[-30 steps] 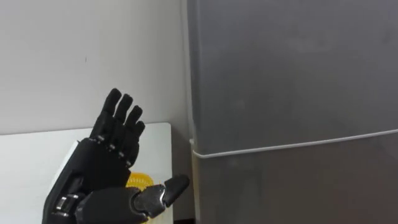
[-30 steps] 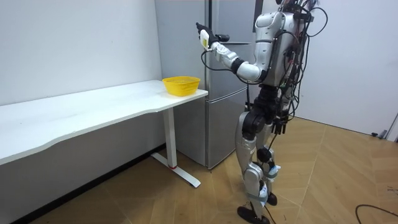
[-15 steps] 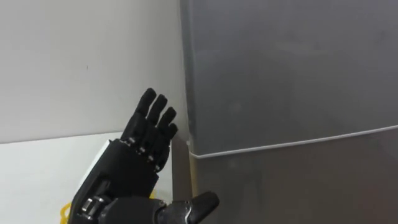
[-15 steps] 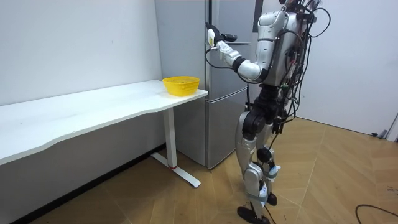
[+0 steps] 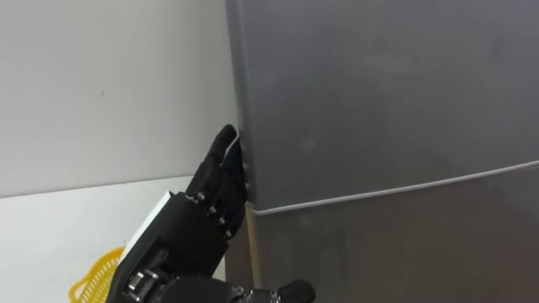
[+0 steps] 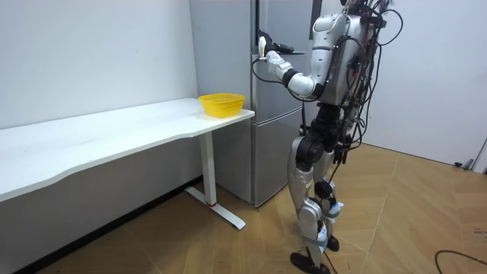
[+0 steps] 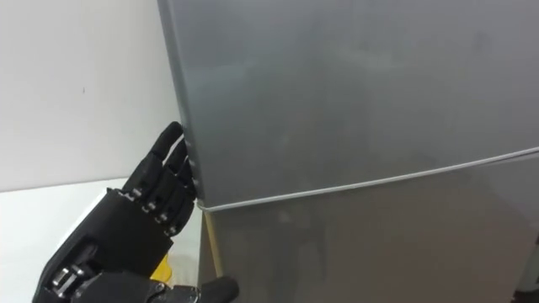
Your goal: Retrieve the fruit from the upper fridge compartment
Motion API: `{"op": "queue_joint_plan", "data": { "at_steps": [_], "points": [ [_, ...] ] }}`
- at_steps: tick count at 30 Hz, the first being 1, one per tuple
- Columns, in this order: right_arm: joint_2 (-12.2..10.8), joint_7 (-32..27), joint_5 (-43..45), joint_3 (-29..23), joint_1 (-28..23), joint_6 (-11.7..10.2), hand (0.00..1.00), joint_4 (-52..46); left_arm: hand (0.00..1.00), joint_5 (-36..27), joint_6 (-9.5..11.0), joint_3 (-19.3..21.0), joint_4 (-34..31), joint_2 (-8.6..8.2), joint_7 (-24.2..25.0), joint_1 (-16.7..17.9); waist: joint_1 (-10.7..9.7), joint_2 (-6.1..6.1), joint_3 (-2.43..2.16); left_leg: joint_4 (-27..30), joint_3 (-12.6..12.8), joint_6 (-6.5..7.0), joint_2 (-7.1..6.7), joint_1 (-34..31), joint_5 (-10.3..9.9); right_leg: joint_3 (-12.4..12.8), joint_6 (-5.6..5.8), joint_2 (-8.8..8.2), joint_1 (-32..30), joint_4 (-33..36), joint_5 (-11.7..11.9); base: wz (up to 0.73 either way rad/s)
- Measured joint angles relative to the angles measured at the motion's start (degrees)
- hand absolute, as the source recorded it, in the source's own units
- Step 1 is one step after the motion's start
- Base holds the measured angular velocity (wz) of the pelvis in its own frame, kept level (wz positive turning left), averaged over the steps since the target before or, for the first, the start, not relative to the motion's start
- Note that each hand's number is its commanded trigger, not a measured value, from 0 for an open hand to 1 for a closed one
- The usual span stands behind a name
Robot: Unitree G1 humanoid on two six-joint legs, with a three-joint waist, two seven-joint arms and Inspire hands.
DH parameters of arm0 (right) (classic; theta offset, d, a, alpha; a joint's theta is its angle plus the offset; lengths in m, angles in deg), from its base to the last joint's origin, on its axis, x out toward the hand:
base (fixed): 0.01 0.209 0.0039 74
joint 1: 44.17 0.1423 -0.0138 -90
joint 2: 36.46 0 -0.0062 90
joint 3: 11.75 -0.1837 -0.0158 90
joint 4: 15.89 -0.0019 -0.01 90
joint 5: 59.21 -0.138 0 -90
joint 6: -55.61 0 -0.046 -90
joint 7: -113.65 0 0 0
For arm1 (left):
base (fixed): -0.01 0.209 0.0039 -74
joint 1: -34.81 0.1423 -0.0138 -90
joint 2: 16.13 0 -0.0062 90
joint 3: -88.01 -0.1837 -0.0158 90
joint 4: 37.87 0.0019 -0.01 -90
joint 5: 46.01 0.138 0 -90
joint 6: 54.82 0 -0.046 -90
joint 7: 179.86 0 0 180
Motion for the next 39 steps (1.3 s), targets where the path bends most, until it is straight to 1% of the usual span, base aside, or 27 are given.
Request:
{"op": "queue_joint_plan", "data": {
  "at_steps": [3,4,5,7,10,14,19,23,28,34,39],
  "points": [
    [-0.1,0.1,-0.5,0.0,-0.1,0.0,0.0,0.5,0.0,0.0,0.0,0.1,0.0,0.05,-0.1,0.0,-0.1,0.21,-0.09,0.0,0.2,0.0,0.03,-0.1,0.0,0.0,0.0,-0.01,0.0,0.0,0.0,0.0],
    [-0.1,0.1,-0.5,0.1,-0.1,0.0,0.0,0.6,0.0,0.0,0.0,0.2,0.0,0.05,-0.2,0.0,-0.2,0.63,-0.36,0.0,0.3,0.0,0.05,0.0,0.0,-0.1,-0.01,-0.02,0.0,0.0,0.0,0.0],
    [-0.1,0.1,-0.5,0.1,-0.1,0.0,0.0,0.6,0.0,0.0,0.0,0.2,0.0,0.05,-0.6,0.0,-0.2,0.54,-0.31,0.0,0.5,0.0,0.23,0.0,0.0,0.0,-0.04,-0.01,0.0,0.0,0.1,-0.03],
    [-0.1,0.1,-0.5,0.1,-0.1,-0.1,0.0,0.6,0.0,0.0,0.0,0.2,0.0,0.05,-0.8,0.0,-0.2,0.76,-0.46,0.0,0.9,0.0,0.35,0.0,0.0,0.0,-0.11,-0.01,0.1,0.1,0.1,-0.04],
    [0.0,0.1,-0.5,0.6,-0.1,0.0,0.0,0.7,0.0,-0.1,0.0,0.3,0.0,0.06,-1.0,-0.1,-0.3,0.8,-0.49,0.0,1.0,0.0,0.39,0.1,0.0,-0.1,-0.13,-0.04,0.3,0.0,0.2,0.0],
    [0.0,0.8,-0.5,1.7,0.3,-0.1,0.0,1.3,0.0,-0.1,-0.1,0.3,-0.2,0.56,-1.0,-0.1,-0.4,1.07,-0.59,0.0,1.0,-0.01,0.4,0.3,0.0,-0.1,-0.13,0.0,0.6,-0.2,0.2,0.0],
    [0.3,2.4,-0.5,2.2,0.9,-0.1,0.0,2.4,0.0,-0.1,-0.7,0.8,-1.3,1.02,-0.9,-0.1,-0.8,1.34,-0.5,0.0,1.0,-0.01,0.48,0.2,0.0,-0.1,-0.1,-0.13,0.5,-0.2,0.2,0.0],
    [0.5,2.5,-0.6,4.2,1.4,-0.2,0.0,2.7,0.0,-1.6,-0.7,0.9,-1.6,1.49,-0.8,-0.7,-0.9,1.27,-0.45,0.0,0.8,-0.01,0.47,-0.4,0.0,-0.4,-0.09,-0.09,0.0,-0.2,0.2,0.02],
    [0.7,2.2,-0.4,4.5,2.4,-0.2,0.0,3.8,0.0,-4.4,-0.7,0.9,-1.6,1.49,-0.7,-1.7,-0.9,1.2,-0.42,0.0,0.8,-0.01,0.41,-0.4,0.0,-0.4,-0.02,-0.11,-0.1,-0.4,0.2,0.01],
    [0.8,0.9,-0.3,4.5,2.6,-0.3,0.0,4.4,0.0,-7.8,-0.7,0.7,-1.6,1.47,-0.3,-1.7,-1.0,1.17,-0.47,0.0,0.8,0.0,0.41,-0.9,0.0,-0.4,0.12,-0.16,0.0,-0.9,0.5,0.01],
    [0.9,0.5,0.0,4.6,2.7,-0.3,0.0,4.3,0.0,-9.0,-0.7,0.6,-1.6,1.46,0.1,-1.7,-1.0,1.08,-0.52,0.0,0.7,0.0,0.38,-0.9,0.0,-0.4,0.18,-0.28,0.1,-0.9,0.5,0.0]
  ]
}}
